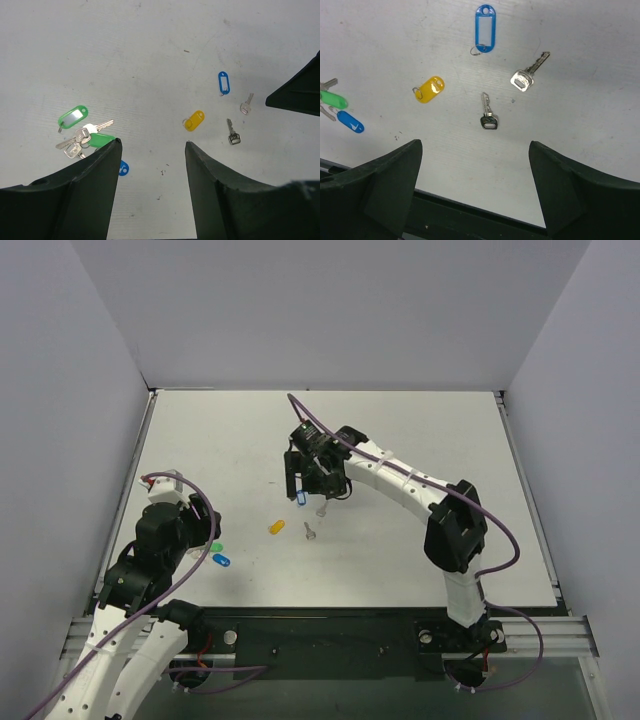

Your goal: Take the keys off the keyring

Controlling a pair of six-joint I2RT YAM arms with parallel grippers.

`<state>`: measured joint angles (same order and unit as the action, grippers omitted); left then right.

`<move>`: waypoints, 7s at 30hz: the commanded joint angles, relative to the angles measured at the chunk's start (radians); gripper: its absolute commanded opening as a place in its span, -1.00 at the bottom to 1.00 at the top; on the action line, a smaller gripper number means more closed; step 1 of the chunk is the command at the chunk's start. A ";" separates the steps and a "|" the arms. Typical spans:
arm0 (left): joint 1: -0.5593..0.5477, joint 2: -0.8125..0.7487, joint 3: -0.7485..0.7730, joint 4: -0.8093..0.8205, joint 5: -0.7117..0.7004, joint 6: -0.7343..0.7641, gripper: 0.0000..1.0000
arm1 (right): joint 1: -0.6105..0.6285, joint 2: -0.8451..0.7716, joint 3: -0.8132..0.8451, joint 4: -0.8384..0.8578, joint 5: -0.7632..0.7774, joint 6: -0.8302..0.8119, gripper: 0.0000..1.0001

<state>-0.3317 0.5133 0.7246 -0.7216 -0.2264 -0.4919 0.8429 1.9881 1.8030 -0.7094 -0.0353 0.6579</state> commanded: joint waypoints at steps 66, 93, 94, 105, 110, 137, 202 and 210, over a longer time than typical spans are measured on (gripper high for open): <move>-0.380 1.220 0.190 0.579 0.248 -0.479 -0.16 | -0.212 -1.163 -0.699 -0.070 0.212 -0.026 0.66; -0.271 0.864 0.153 0.313 0.101 -0.272 -0.19 | -0.214 -1.135 -0.685 -0.067 0.203 -0.017 0.66; -0.298 0.901 0.160 0.324 0.104 -0.270 -0.19 | -0.214 -1.137 -0.685 -0.065 0.206 -0.015 0.66; -0.409 1.186 0.328 0.364 0.199 -0.289 -0.21 | -0.215 -1.163 -0.692 -0.079 0.218 -0.015 0.66; -0.411 1.206 0.325 0.358 0.184 -0.292 -0.21 | -0.215 -1.161 -0.696 -0.079 0.221 -0.015 0.66; -0.079 0.755 0.091 0.088 0.003 -0.166 -0.23 | -0.215 -1.146 -0.696 -0.061 0.201 -0.012 0.66; -0.049 0.297 0.207 -0.068 0.076 0.025 -0.08 | -0.217 -1.292 -0.792 0.238 0.115 0.075 1.00; -0.049 0.035 0.144 0.002 0.056 0.090 0.10 | -0.217 -1.301 -0.840 0.280 0.155 0.118 1.00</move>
<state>-0.3779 0.6323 0.8879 -0.7696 -0.1646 -0.4625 0.6334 0.6872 0.9775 -0.5014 0.0925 0.7498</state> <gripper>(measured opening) 0.542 0.999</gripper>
